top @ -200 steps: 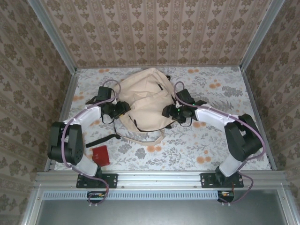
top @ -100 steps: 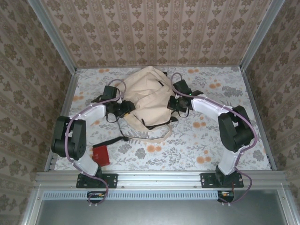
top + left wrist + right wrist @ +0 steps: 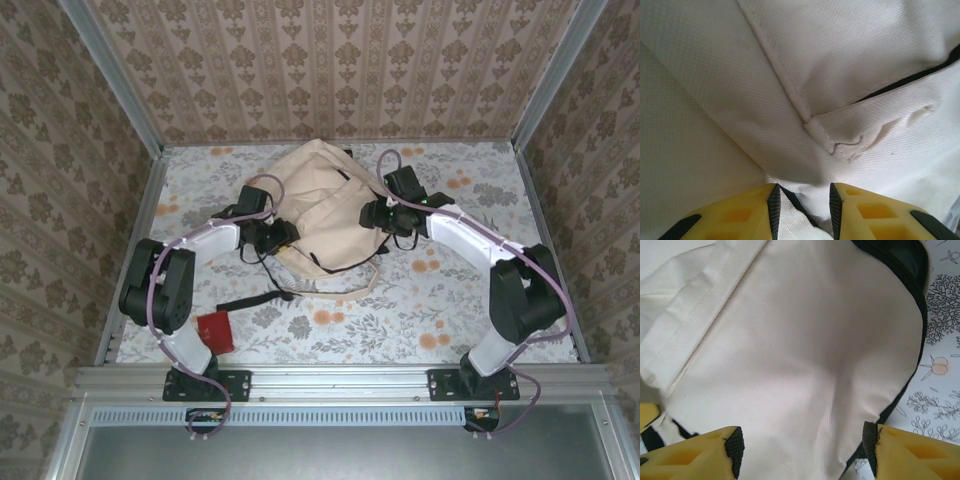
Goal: Pack books, pencil case, and school supplies into a backpack
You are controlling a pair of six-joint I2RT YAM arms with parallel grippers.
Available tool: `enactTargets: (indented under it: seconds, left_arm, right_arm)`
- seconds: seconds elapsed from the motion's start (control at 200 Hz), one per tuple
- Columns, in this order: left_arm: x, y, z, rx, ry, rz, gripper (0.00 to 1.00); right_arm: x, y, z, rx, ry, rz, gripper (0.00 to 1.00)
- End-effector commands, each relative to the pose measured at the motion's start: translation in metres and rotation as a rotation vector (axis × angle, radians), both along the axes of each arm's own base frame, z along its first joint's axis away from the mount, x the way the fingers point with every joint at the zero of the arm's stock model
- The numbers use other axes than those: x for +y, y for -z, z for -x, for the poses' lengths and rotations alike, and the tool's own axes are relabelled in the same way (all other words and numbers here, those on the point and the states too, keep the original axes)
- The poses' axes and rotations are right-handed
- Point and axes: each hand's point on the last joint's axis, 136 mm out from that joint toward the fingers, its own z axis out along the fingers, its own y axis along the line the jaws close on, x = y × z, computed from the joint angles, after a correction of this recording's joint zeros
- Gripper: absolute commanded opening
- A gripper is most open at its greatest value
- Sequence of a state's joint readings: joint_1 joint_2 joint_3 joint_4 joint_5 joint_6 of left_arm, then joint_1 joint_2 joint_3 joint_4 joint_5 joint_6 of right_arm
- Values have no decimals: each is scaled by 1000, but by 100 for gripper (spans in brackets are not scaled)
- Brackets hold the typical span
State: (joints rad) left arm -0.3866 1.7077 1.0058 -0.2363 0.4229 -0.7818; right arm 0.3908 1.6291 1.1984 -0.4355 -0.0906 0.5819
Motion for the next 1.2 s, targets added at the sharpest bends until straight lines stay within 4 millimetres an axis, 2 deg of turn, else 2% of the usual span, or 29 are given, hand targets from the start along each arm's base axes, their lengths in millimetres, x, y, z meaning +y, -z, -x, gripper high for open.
enactTargets:
  seconds: [0.0,0.195,0.325,0.415,0.505,0.63,0.81,0.93,1.045,1.195]
  left_arm:
    - [0,-1,-11,-6,-43,-27,35]
    - [-17,-6,-22,-32,-6,12,36]
    - [-21,-9,-27,-39,-3,25,33]
    - [-20,-10,-30,-42,-5,15,27]
    - [-21,-13,-32,-52,-4,15,13]
    - [-23,-25,-34,-76,-1,28,0]
    - [-25,-46,-33,-111,10,59,0]
    - [-27,-54,-31,-125,21,76,0]
    - [-28,-61,-30,-138,29,91,0]
    - [-28,-64,-30,-144,31,91,0]
  right_arm:
    - [2,-2,18,30,-14,-34,68]
    - [11,-6,26,29,-39,-74,67]
    - [23,-9,30,22,-95,-85,65]
    - [35,-11,36,14,-151,-88,64]
    - [50,-11,43,10,-216,-74,61]
    - [78,-3,55,14,-329,-41,58]
    - [124,6,68,10,-483,10,55]
    - [144,13,65,8,-520,51,51]
    - [155,24,59,28,-525,69,49]
    - [160,34,49,44,-505,107,45]
